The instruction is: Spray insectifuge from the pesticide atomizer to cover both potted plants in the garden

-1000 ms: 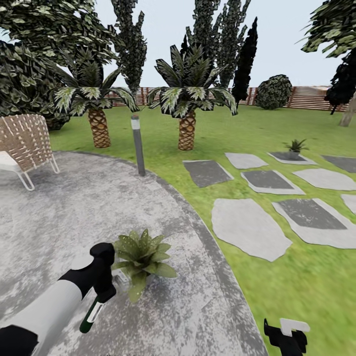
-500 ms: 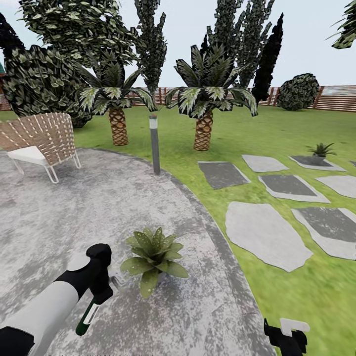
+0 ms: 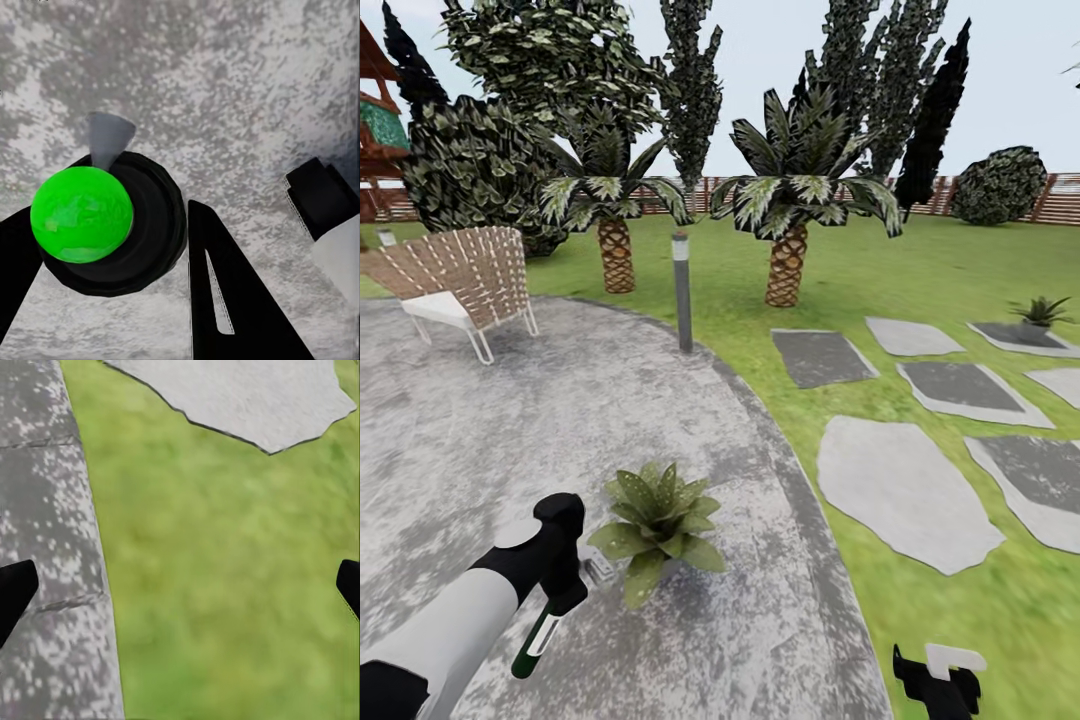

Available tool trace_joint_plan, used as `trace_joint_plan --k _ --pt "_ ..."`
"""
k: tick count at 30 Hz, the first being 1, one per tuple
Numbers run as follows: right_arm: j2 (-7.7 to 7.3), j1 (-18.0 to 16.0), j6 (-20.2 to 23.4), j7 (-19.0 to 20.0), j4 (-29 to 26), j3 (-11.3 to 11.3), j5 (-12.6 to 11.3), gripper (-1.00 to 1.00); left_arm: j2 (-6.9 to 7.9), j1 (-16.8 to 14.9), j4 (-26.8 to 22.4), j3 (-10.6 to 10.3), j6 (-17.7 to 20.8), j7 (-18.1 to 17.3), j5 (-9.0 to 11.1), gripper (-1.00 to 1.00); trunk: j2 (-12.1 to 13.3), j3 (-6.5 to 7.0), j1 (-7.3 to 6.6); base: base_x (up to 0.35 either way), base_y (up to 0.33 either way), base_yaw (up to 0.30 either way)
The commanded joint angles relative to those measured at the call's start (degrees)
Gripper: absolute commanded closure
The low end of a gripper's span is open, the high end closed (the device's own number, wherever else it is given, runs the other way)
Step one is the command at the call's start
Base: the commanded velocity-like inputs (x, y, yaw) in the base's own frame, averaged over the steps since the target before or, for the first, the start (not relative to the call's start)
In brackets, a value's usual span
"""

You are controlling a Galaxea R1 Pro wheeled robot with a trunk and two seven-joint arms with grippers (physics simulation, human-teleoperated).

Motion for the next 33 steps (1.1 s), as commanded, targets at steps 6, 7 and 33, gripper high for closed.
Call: trace_joint_plan --k 6,7,33 --pt "0.01 0.0 -0.1 -0.2 0.0 -0.3 0.6 -1.0 0.04 0.0 0.1 -0.3 0.5 -0.5 -0.4 1.0 0.0 -0.06 0.01 0.192 -0.212 0.135" --pt "0.01 0.0 -0.1 -0.2 0.1 -0.3 0.6 -1.0 0.04 0.0 0.0 -0.3 0.5 -0.5 -0.4 1.0 0.0 -0.06 0.01 0.028 -0.258 0.011" --pt "0.01 0.0 -0.1 -0.2 0.1 -0.3 0.6 -1.0 -2.52 -12.4 -0.4 1.5 0.6 -6.6 -0.9 1.0 0.0 -0.06 0.01 -0.147 -0.128 0.166"
